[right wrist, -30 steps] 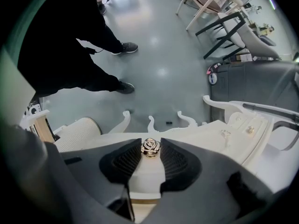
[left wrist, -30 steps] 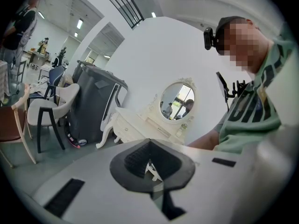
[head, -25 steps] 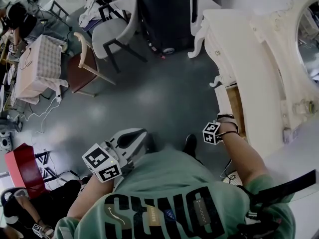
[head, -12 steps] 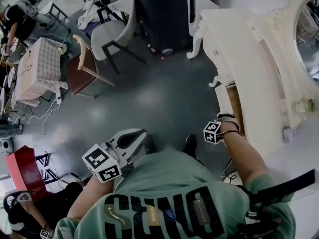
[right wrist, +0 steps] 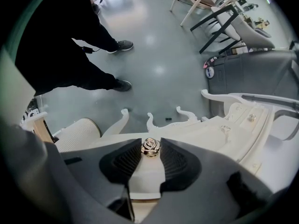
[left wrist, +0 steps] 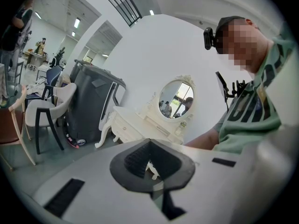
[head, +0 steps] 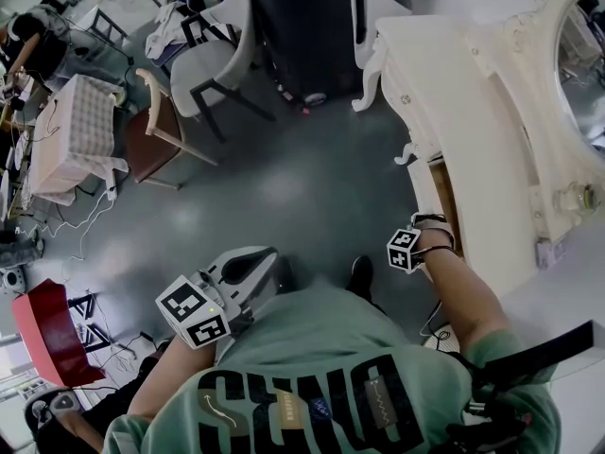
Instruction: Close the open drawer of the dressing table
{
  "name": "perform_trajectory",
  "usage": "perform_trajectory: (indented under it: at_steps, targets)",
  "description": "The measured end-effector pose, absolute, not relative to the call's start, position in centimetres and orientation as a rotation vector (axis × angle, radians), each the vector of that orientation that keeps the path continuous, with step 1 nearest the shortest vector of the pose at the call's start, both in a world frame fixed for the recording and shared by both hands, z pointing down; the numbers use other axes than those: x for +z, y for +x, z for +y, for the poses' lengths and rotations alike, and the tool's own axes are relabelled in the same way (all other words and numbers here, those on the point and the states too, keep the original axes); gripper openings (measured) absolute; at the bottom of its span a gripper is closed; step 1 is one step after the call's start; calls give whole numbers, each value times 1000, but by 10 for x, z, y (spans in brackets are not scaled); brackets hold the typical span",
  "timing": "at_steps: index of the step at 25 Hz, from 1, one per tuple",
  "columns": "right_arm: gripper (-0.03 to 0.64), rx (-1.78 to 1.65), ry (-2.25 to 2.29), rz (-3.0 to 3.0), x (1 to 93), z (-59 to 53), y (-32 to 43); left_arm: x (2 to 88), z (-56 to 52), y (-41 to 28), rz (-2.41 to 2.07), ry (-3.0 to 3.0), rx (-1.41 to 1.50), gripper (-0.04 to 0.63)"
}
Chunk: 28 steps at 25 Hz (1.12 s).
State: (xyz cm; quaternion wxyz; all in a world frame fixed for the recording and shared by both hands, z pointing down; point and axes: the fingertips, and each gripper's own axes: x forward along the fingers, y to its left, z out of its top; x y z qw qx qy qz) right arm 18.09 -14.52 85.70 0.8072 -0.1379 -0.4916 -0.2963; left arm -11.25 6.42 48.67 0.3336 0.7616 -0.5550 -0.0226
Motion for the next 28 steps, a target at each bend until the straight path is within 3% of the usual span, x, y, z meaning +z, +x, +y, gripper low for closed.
perform_trajectory:
  at_steps: [28]
  targets:
    - [129, -623, -249, -1017, 863, -172, 202, 492, 65, -102, -1438, 1989, -32, -3]
